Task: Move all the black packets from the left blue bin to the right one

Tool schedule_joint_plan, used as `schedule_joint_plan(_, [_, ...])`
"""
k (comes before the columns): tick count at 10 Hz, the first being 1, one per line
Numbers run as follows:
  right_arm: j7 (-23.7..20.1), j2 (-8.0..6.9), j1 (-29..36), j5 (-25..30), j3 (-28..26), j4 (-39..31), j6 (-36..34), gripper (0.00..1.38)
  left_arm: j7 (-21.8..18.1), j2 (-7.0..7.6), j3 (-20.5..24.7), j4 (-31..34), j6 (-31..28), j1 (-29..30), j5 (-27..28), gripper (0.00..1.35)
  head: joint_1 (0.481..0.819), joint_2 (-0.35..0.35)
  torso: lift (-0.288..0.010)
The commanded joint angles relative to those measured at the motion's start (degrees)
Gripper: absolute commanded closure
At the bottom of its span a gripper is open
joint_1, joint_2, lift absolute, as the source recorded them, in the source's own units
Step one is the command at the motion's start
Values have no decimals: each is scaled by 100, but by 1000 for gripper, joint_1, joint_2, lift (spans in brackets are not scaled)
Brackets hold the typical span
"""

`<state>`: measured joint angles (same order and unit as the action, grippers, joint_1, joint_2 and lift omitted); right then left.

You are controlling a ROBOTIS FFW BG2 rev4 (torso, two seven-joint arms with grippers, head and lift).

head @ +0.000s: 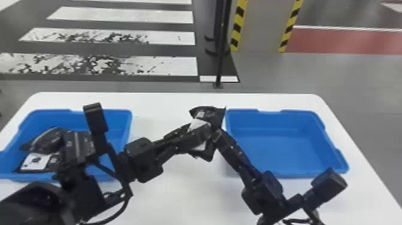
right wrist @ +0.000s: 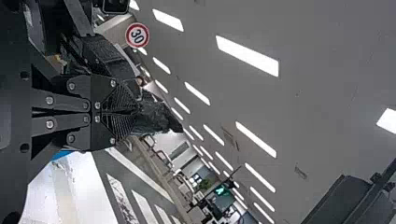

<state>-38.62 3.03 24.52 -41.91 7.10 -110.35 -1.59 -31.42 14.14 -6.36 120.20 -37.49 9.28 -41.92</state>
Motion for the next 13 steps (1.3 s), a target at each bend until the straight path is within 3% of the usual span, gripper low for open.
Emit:
schedule_joint_plan(1, [4,4,-48,-71,-2,60,75,1283,31,-69,122,-18,22,168,-116,317,695,-60,-185])
schedule_joint_plan(2, [4,4,-76,-36,-116,88,75,1283,31,-78,179,-18,22,239,-150,65,695,-58,-185])
schedule_joint_plan(4, [48,13,-189,-2,-493,243,89,1283,31,-87,293,-4,149,379,-333,167,695,-61,-185])
schedule_joint_plan(7, [232,119,-625,649,-1544,707,-66,1282,22,-69,590,207,205,745,-333,173,695,-132,-185])
schedule_joint_plan(10, [443,250,-962,1335,-2161,1044,-685,1274,31,-78,1093,390,219,1054,-299,177,695,-192,-185])
schedule_joint_plan(11, [549,250,-976,1586,-2321,1016,-868,1115,31,-78,1287,446,219,1139,-230,177,695,-198,-185])
schedule_joint_plan(12, [584,250,-962,1735,-2424,974,-1008,837,31,-78,1470,489,191,1195,-139,177,695,-201,-185])
schedule_joint_plan(13, [680,233,-850,1849,-2447,777,-1036,460,31,-78,1630,517,149,1223,-70,177,695,-201,-185])
